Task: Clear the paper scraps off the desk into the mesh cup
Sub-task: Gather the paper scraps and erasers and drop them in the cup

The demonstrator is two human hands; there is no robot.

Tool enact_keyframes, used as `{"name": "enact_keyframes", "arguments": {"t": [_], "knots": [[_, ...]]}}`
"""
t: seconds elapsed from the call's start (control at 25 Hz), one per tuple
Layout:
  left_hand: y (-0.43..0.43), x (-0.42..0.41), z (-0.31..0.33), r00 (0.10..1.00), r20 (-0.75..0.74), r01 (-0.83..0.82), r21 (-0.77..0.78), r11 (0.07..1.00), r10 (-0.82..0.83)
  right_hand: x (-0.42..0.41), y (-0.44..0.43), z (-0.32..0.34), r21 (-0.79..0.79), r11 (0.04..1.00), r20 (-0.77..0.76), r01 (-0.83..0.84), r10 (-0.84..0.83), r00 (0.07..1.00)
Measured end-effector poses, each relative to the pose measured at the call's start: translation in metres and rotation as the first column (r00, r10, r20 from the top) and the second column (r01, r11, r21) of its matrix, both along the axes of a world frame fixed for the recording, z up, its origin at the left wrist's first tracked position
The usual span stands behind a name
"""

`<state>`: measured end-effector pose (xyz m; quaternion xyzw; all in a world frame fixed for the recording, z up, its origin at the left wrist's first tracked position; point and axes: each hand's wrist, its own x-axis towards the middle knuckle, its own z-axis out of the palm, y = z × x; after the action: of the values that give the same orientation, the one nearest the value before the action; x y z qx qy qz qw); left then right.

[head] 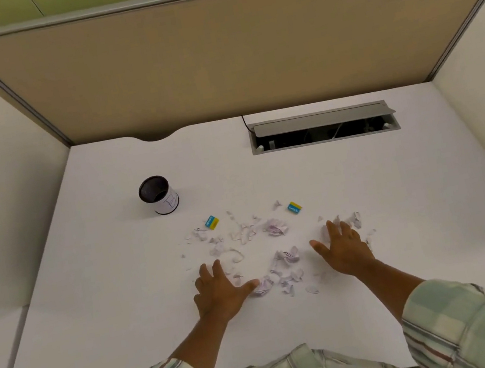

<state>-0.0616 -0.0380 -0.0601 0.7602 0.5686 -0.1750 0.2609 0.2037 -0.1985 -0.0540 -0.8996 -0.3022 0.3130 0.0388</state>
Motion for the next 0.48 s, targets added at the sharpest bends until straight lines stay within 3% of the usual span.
{"name": "enact_keyframes", "arguments": {"t": [0.48], "knots": [[-0.034,0.034,-0.014,0.986,0.129,0.098,0.084,0.992,-0.109,-0.083,0.055,-0.015,0.010,0.958,-0.017,-0.287,0.288,0.958]]}}
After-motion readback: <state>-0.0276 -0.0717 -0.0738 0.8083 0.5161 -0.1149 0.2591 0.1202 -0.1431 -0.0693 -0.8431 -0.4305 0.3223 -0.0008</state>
